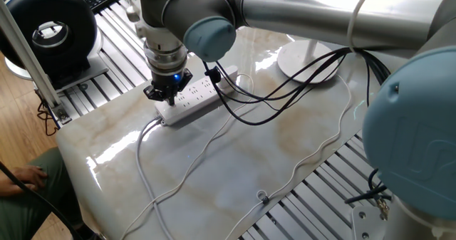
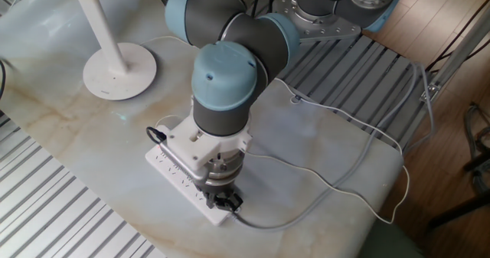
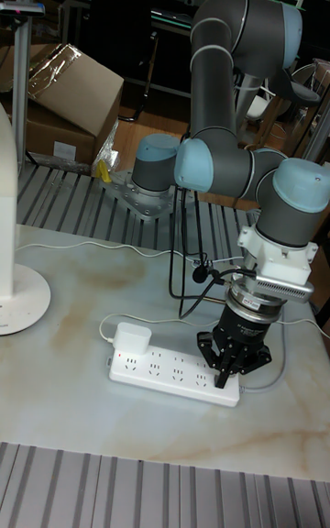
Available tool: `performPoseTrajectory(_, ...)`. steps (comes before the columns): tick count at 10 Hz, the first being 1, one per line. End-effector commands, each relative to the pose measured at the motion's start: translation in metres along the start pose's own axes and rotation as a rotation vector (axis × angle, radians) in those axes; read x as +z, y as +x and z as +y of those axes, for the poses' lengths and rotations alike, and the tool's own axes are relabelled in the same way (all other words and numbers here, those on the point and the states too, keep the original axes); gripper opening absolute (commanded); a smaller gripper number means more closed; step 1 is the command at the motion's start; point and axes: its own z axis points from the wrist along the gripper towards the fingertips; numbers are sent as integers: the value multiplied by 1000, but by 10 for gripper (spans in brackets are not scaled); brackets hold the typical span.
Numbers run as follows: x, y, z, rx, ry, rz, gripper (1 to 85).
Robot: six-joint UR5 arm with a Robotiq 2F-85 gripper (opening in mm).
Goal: Plug in the power cord of the desk lamp, turn on the socket, and light up the desk lamp
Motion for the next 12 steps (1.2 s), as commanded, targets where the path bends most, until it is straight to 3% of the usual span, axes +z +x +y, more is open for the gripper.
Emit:
performPoseTrajectory(1,-4,3,1,7,-4,-3,10)
performPoseTrajectory(3,-5,3,0,5,-3,2,10)
performPoseTrajectory(6,-29,2,2,13,-11,38,10)
performPoseTrajectory(10,-30,-3,8,17,-30,25,10)
performPoseTrajectory(12,-33,-10,11,3,-31,-7,10)
